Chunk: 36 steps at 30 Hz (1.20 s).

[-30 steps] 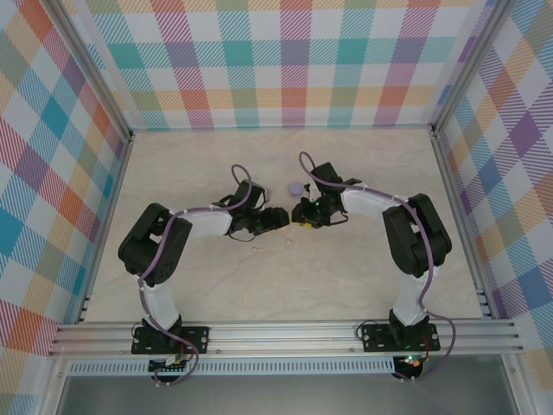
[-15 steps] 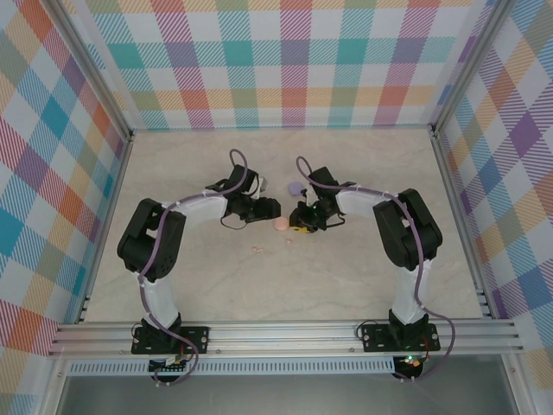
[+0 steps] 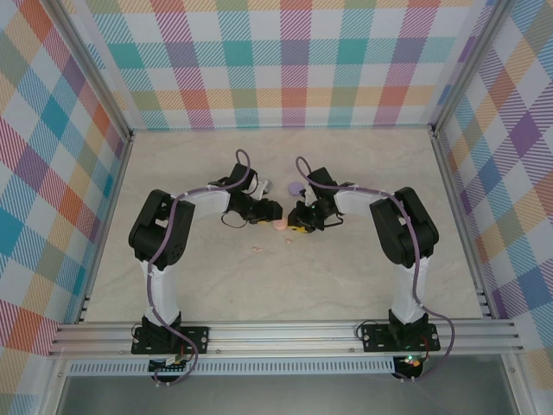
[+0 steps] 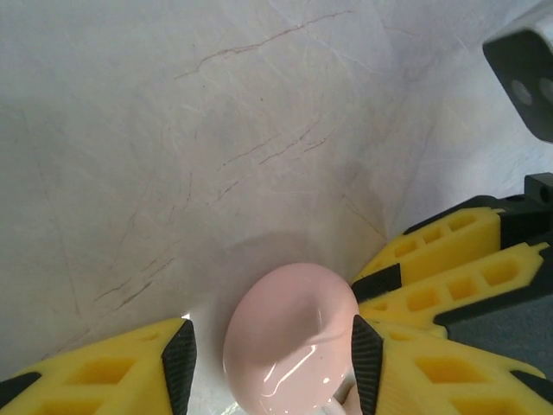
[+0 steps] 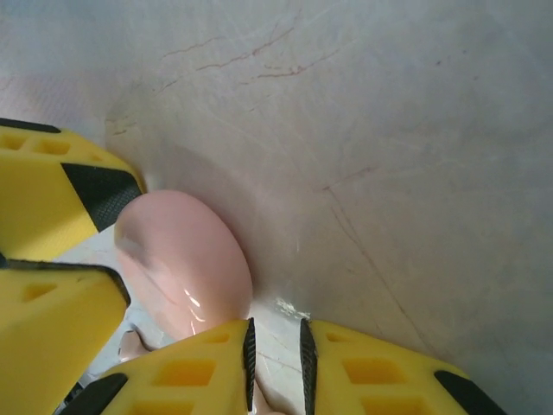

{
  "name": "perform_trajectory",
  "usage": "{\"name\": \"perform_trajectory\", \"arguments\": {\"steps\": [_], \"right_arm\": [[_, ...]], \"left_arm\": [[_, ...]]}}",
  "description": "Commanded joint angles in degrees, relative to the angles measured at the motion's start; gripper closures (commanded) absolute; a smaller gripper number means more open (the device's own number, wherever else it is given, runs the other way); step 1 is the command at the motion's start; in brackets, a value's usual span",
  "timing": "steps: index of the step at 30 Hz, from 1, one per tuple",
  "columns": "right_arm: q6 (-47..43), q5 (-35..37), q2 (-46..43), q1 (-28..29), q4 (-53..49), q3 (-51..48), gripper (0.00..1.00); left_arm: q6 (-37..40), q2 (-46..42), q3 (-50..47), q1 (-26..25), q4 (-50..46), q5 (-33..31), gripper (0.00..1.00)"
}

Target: Insert wireless bluetooth earbuds into charging case

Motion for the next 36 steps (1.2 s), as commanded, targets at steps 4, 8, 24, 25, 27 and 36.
{"name": "perform_trajectory", "arguments": {"steps": [4,8,24,25,27,36], "right_arm": [[0.5,0.1,1.6,0.4,-0.6,2.2,0.77],[0.5,0.2,2.1,0.6,-0.6,2.7,0.77],[0.6,1.3,3.2,0.8,-1.0,2.8,0.77],[0.5,1.3,3.2,0.8,-1.0,2.8,0.77],[0.5,1.4,3.2,0.8,-1.0,2.8,0.77],[0.6,1.3,2.7,0.8,-0.4,2.4,0.76]], "left_arm": [[0.5,0.6,-0.8,0.1,-3.7,3.8,0.54],[-0.9,-0.5,-2.1,0.1,-3.0,4.6,0.54],[-7.1,-3.0,-5.0,0.1,4.9,7.0,0.62],[-7.1,-3.0,-5.0,0.1,4.7,7.0,0.63],[-7.2,-3.1,-5.0,0.1,4.7,7.0,0.65],[-10.5,-4.4,-6.7,0.1,8.9,8.6,0.67]]}}
